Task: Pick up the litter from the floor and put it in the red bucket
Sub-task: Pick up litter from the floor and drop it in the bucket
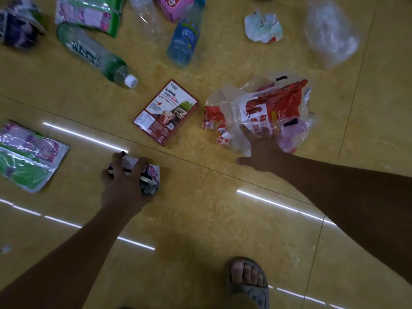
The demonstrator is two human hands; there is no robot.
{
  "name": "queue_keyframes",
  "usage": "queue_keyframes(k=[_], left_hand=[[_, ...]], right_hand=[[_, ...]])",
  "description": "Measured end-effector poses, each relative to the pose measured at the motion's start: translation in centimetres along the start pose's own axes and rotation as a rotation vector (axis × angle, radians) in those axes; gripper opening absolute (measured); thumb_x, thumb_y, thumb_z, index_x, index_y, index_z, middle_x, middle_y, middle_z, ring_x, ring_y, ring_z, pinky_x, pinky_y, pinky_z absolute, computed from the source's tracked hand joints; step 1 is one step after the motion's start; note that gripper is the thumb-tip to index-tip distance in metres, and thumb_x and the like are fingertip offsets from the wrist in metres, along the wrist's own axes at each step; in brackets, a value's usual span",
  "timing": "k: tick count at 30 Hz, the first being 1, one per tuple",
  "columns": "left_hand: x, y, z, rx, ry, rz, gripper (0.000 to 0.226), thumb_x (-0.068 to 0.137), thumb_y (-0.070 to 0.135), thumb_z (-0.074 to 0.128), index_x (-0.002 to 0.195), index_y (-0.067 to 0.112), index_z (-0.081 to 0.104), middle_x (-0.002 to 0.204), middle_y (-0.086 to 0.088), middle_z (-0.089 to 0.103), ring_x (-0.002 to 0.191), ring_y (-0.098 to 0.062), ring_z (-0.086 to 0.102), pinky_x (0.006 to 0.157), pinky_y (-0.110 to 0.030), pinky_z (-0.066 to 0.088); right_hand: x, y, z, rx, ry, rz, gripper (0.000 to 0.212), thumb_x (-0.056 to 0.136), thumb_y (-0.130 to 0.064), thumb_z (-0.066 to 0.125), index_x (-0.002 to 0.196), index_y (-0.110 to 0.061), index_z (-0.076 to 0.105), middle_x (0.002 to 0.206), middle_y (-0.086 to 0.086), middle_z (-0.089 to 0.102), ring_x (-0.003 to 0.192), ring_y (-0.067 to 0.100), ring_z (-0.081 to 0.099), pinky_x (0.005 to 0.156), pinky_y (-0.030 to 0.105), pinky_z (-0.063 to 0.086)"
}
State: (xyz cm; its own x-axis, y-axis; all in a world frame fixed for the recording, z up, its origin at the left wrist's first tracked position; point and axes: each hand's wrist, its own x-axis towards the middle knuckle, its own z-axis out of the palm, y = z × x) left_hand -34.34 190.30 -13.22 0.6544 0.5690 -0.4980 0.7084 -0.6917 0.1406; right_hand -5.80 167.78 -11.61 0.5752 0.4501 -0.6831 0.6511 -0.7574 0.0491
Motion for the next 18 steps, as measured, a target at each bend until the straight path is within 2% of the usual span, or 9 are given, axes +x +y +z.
queue_keyframes(k=[1,3,4,6,8,14,18], left_hand=[[0.0,0.1,0.0,-0.011,0.048,-0.002,0.098,0.051,0.049,0.088,0.136,0.040,0.042,0.154,-0.012,0.008,0.124,-0.051,0.031,0.089,-0.055,0.047],[0.1,-0.2,-0.3,-0.023,0.118,0.029,0.082,0.056,0.041,0.088,0.129,0.030,0.052,0.147,-0.013,0.024,0.112,-0.049,0.041,0.088,-0.054,0.046],[0.1,-0.4,-0.5,-0.035,0.124,0.047,0.076,0.058,0.038,0.088,0.126,0.027,0.054,0.143,-0.013,0.030,0.109,-0.048,0.045,0.089,-0.053,0.046],[-0.1,-0.9,-1.1,-0.066,0.117,0.077,0.068,0.060,0.032,0.087,0.121,0.025,0.057,0.138,-0.012,0.037,0.106,-0.046,0.051,0.090,-0.051,0.044],[-0.9,-1.0,-2.1,-0.091,0.110,0.081,0.066,0.060,0.029,0.087,0.120,0.024,0.060,0.134,-0.012,0.042,0.103,-0.045,0.054,0.092,-0.051,0.044],[-5.2,-0.1,-7.9,-0.198,0.084,0.031,0.066,0.058,0.025,0.089,0.119,0.022,0.062,0.135,-0.013,0.045,0.105,-0.045,0.057,0.094,-0.053,0.044],[-8.5,0.6,-13.4,-0.270,0.090,0.030,0.064,0.056,0.031,0.089,0.114,0.023,0.063,0.130,-0.011,0.048,0.102,-0.040,0.061,0.090,-0.050,0.047]], right_hand=[[0.5,-0.7,0.4,-0.017,0.006,0.048,0.099,0.084,-0.068,0.053,0.153,-0.034,-0.009,0.161,0.023,-0.002,0.148,0.043,-0.001,0.115,0.061,0.003],[1.5,-1.9,1.0,0.015,0.063,0.157,0.079,0.088,-0.058,0.055,0.149,-0.035,0.010,0.155,0.027,0.019,0.142,0.047,0.020,0.109,0.062,0.027],[1.8,-2.2,1.0,0.056,0.104,0.192,0.066,0.089,-0.049,0.058,0.141,-0.034,0.020,0.149,0.027,0.031,0.135,0.046,0.033,0.103,0.058,0.038],[1.3,-2.5,0.5,0.102,0.187,0.198,0.045,0.093,-0.025,0.057,0.130,-0.027,0.032,0.132,0.022,0.049,0.118,0.041,0.050,0.089,0.046,0.048],[-0.1,-2.2,-0.7,0.103,0.231,0.162,0.036,0.096,-0.010,0.048,0.129,-0.021,0.039,0.117,0.018,0.057,0.107,0.036,0.058,0.079,0.039,0.047],[-6.0,-0.1,-5.8,0.157,0.255,0.068,0.031,0.092,-0.004,0.045,0.120,-0.016,0.047,0.102,0.018,0.061,0.097,0.035,0.060,0.077,0.036,0.043],[-10.3,0.4,-10.7,0.166,0.242,0.023,0.055,0.088,0.002,0.045,0.140,-0.017,0.040,0.110,0.019,0.061,0.106,0.036,0.058,0.075,0.032,0.039]])
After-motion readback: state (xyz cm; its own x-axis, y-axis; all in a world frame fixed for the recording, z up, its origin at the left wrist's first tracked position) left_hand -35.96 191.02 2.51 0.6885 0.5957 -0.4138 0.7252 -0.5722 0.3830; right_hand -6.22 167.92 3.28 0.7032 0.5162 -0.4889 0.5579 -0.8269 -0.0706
